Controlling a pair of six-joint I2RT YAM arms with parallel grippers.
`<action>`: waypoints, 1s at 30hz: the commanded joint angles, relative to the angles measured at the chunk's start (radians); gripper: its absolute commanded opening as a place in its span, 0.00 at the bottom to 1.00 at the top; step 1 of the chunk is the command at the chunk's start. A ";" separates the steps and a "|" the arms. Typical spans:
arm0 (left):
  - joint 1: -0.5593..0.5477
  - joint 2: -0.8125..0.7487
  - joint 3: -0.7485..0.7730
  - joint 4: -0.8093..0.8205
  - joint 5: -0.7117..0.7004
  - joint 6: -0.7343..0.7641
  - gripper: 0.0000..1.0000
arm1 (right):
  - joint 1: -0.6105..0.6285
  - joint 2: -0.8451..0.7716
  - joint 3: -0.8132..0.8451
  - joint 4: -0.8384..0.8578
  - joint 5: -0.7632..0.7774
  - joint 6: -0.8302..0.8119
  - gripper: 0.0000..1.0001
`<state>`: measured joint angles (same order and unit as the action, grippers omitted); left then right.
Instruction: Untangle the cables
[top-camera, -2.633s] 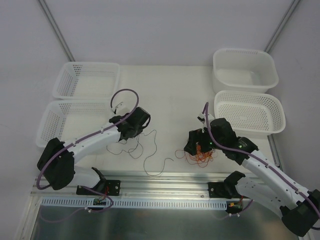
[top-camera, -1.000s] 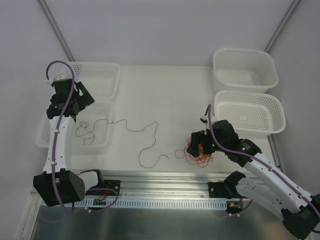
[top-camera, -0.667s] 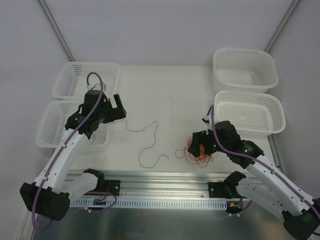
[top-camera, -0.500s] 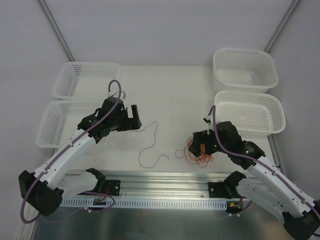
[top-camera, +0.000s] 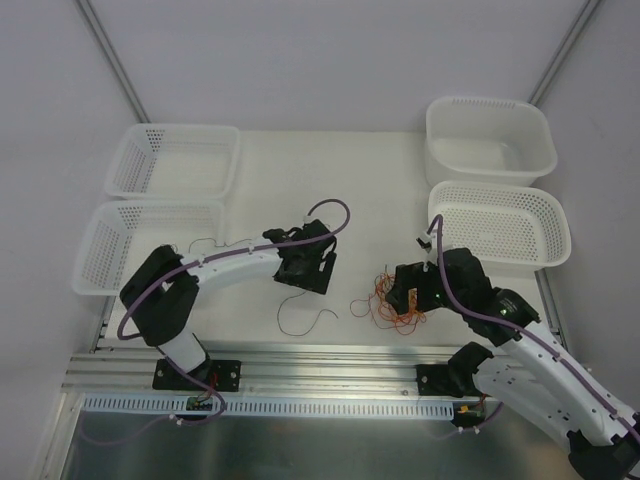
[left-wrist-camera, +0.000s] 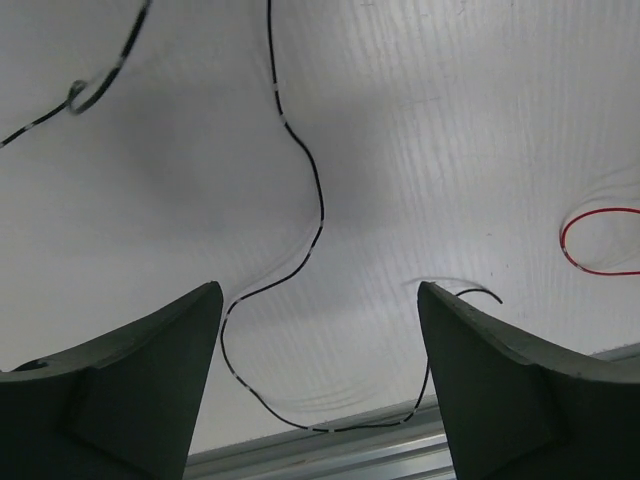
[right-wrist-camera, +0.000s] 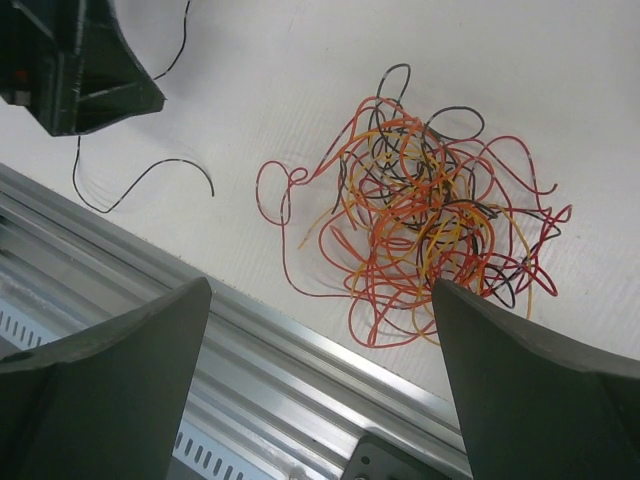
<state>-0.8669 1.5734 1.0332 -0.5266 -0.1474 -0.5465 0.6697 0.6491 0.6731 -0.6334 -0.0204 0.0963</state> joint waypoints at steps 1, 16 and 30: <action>-0.015 0.089 0.094 0.019 -0.006 0.100 0.78 | 0.004 -0.028 0.017 -0.037 0.054 0.020 0.97; -0.015 0.227 0.125 0.020 0.081 0.221 0.43 | 0.004 -0.031 0.022 -0.058 0.074 0.034 0.97; -0.014 0.159 0.091 0.023 0.114 0.203 0.00 | 0.005 -0.020 0.025 -0.042 0.071 0.034 0.97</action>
<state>-0.8764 1.7927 1.1248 -0.4965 -0.0601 -0.3500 0.6701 0.6235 0.6731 -0.6861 0.0414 0.1192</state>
